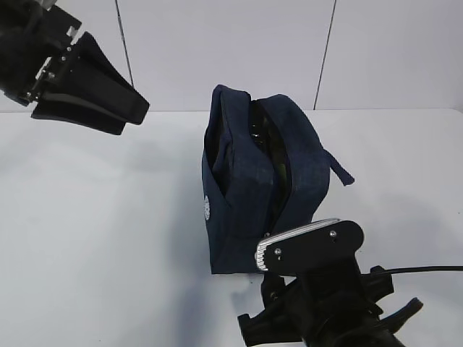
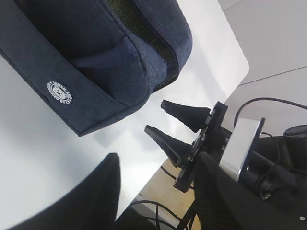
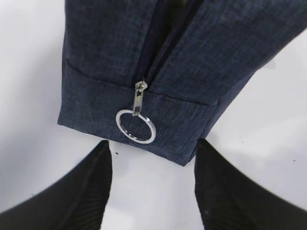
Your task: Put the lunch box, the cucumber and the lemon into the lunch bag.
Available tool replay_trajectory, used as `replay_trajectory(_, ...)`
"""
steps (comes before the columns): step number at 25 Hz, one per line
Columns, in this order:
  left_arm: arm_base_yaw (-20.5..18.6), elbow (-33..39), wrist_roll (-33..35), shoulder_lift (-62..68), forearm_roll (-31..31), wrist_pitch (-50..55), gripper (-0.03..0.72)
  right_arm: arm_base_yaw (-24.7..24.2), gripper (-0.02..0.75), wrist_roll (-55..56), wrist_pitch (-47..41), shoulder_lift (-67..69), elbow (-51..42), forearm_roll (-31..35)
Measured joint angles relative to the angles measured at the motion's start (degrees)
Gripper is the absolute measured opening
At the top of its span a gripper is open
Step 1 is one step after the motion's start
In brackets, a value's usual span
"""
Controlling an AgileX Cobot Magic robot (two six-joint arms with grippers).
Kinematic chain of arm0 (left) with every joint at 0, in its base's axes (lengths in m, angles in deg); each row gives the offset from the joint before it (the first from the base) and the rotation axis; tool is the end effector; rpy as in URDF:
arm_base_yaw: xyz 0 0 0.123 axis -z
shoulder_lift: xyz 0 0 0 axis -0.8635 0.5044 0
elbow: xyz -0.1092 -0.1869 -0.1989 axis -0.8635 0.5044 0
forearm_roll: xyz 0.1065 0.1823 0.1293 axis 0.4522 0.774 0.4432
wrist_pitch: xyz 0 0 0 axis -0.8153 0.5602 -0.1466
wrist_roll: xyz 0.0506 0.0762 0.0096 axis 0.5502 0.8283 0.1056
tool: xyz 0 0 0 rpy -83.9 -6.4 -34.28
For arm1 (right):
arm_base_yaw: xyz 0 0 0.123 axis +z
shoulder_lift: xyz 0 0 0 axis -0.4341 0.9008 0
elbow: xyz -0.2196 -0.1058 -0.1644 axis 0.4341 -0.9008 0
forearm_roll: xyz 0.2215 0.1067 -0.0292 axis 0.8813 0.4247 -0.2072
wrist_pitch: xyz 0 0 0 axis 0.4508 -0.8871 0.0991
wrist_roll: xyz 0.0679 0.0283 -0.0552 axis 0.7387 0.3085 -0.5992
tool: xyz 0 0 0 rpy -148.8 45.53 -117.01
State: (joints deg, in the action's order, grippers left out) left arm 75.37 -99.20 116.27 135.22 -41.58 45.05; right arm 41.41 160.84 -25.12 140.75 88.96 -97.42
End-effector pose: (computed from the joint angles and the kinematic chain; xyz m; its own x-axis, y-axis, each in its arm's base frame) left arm 0.2606 -0.1406 0.3387 -0.8536 0.2552 -0.4542 0.5094 0.5911 -0.6253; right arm 0.1622 0.2077 0.1477 -0.4648 -0.2251 -0.8563 -0.2115 0.9674 -0.1395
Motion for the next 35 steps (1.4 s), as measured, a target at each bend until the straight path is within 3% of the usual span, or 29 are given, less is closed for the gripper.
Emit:
replay_trajectory(19,0.0,0.0,0.32,0.0,2.64,-4.16,0.362,0.0,0.424,-0.03,1.58,0.09,0.1,0.0)
replay_trajectory(26,0.0,0.0,0.32,0.0,2.63,-5.37,0.362,0.0,0.502,-3.94,1.58,0.22,0.1,0.0)
replay_trajectory(35,0.0,0.0,0.32,0.0,2.63,-5.46,0.362,0.0,0.514,-4.71,-0.22,1.51,0.1,0.0)
